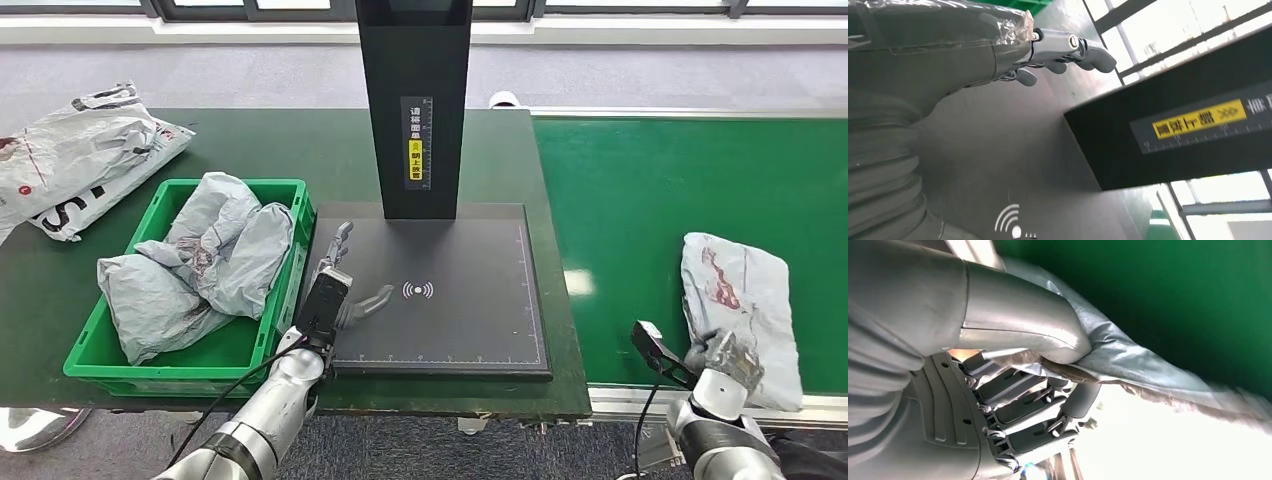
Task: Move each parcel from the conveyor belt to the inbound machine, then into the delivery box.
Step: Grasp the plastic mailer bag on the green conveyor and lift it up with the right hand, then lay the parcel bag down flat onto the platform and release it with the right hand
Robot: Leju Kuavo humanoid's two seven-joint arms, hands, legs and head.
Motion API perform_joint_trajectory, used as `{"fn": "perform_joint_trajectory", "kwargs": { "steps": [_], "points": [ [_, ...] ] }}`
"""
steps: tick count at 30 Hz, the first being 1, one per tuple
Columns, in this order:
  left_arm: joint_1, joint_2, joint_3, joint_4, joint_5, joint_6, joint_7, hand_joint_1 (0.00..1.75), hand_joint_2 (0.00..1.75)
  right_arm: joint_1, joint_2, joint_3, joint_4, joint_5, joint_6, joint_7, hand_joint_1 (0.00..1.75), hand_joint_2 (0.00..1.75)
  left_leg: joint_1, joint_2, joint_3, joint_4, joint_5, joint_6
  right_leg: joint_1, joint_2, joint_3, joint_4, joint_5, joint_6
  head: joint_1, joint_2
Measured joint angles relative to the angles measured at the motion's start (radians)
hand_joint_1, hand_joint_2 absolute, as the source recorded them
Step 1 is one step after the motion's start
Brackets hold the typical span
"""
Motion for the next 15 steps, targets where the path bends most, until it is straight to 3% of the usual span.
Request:
{"fn": "perform_joint_trajectory", "kwargs": {
  "steps": [3, 7, 11, 15],
  "points": [
    [0.018, 0.004, 0.023, -0.031, -0.008, 0.026, 0.005, 0.00, 1.75, -0.005, 0.072, 0.000, -0.115, -0.074, -0.169, -0.280, 1.75, 1.75, 0.001, 0.002, 0.003, 0.000, 0.000, -0.002, 0.001, 0.003, -0.002, 0.001, 0.000, -0.001, 0.000, 0.000],
    [0.026, 0.005, 0.058, -0.063, -0.024, 0.049, 0.005, 0.00, 1.75, 0.024, 0.232, 0.017, -0.362, -0.197, -0.194, -0.603, 1.75, 1.75, 0.002, 0.002, 0.003, -0.001, 0.002, -0.005, 0.004, 0.003, -0.004, 0.002, 0.000, -0.005, 0.000, 0.000],
    [0.025, 0.005, 0.083, -0.091, -0.044, 0.063, 0.004, 0.00, 1.75, 0.081, 0.363, 0.144, -0.560, -0.266, -0.194, -0.655, 1.75, 1.75, 0.004, -0.001, 0.002, -0.002, 0.003, -0.008, 0.006, -0.001, -0.004, 0.003, -0.002, -0.008, 0.000, 0.000],
    [0.019, 0.004, 0.091, -0.109, -0.056, 0.065, 0.012, 0.00, 1.75, 0.116, 0.423, 0.314, -0.680, -0.301, -0.190, -0.610, 1.75, 1.75, 0.005, 0.000, 0.002, -0.002, 0.002, -0.010, 0.006, 0.001, -0.005, 0.003, -0.003, -0.009, 0.000, 0.000]
  ]
}}
